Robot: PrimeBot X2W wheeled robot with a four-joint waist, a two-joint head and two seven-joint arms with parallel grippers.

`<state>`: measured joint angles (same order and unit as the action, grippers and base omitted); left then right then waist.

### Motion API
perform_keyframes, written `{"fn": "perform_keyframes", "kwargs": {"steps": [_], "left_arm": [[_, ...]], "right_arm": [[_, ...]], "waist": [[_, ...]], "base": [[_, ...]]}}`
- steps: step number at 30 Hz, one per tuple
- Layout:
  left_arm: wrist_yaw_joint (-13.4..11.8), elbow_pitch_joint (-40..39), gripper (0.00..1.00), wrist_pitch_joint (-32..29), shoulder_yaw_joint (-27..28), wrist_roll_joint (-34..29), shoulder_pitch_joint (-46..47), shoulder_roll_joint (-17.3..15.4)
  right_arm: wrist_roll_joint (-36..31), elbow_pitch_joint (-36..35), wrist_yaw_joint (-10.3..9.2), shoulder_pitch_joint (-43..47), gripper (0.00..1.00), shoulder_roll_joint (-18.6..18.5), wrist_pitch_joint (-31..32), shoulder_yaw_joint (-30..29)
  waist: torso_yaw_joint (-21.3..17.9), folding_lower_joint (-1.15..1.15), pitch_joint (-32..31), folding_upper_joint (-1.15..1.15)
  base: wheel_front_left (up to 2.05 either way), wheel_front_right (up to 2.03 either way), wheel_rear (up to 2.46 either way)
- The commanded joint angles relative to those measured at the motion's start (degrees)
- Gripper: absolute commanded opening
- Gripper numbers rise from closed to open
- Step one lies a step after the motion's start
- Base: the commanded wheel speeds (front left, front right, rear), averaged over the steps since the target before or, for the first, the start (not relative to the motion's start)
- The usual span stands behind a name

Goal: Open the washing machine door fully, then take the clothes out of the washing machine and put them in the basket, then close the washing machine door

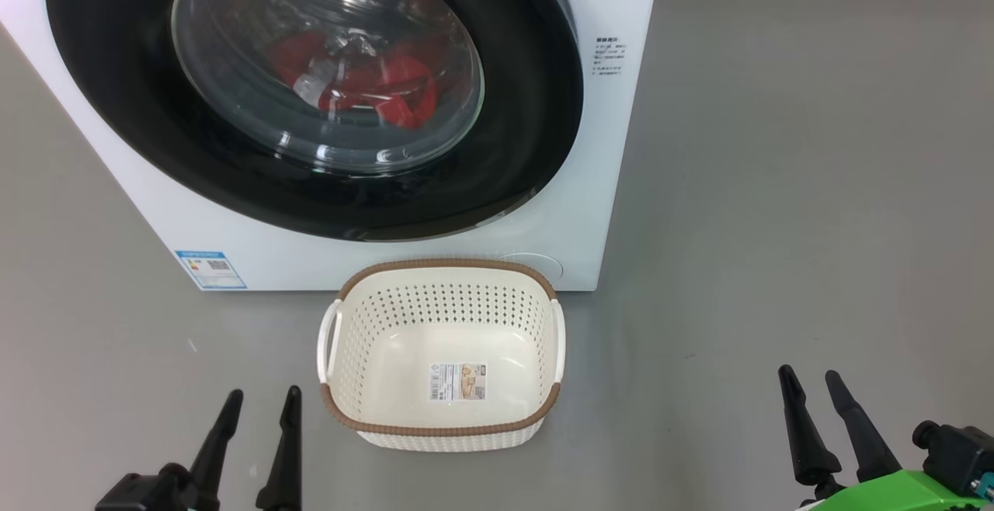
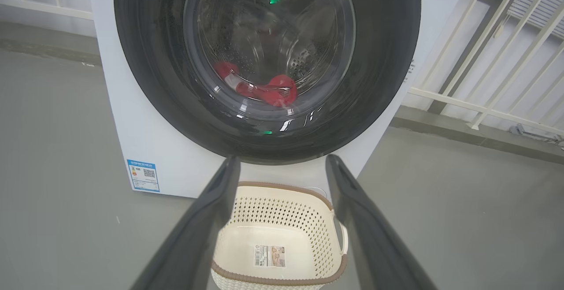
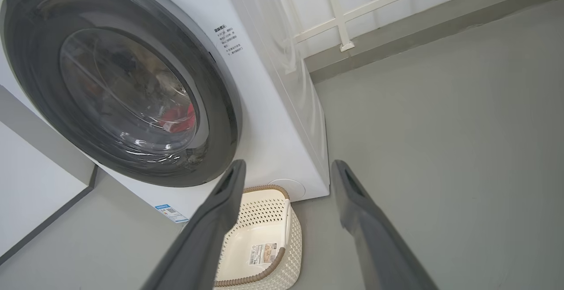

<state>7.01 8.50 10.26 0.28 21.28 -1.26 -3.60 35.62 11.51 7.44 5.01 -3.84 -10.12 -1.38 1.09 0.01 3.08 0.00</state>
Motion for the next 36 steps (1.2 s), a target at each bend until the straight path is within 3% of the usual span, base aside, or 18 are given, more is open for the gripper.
{"fn": "perform_keyframes", "kwargs": {"steps": [1,24,36], "left_arm": [[0.2,-1.9,1.0,0.8,1.4,-1.9,0.6,-0.8],[0.5,-2.0,1.0,4.7,1.0,-13.8,-0.8,-0.8],[0.5,0.2,1.0,4.7,0.2,-11.1,-0.7,-1.3]], "right_arm": [[-1.6,-1.9,0.04,-0.3,1.0,-1.0,-1.0,0.7],[-12.9,-5.0,0.05,3.2,1.0,-0.1,-4.9,-1.6],[-12.9,-5.3,0.05,3.3,1.0,0.3,-4.9,-1.8]], "waist": [[0.0,0.0,0.1,0.0],[0.2,0.0,0.0,0.0],[0.0,0.0,-0.1,0.0]], "base": [[0.0,0.0,0.0],[0.0,0.0,0.0],[0.0,0.0,0.0]]}}
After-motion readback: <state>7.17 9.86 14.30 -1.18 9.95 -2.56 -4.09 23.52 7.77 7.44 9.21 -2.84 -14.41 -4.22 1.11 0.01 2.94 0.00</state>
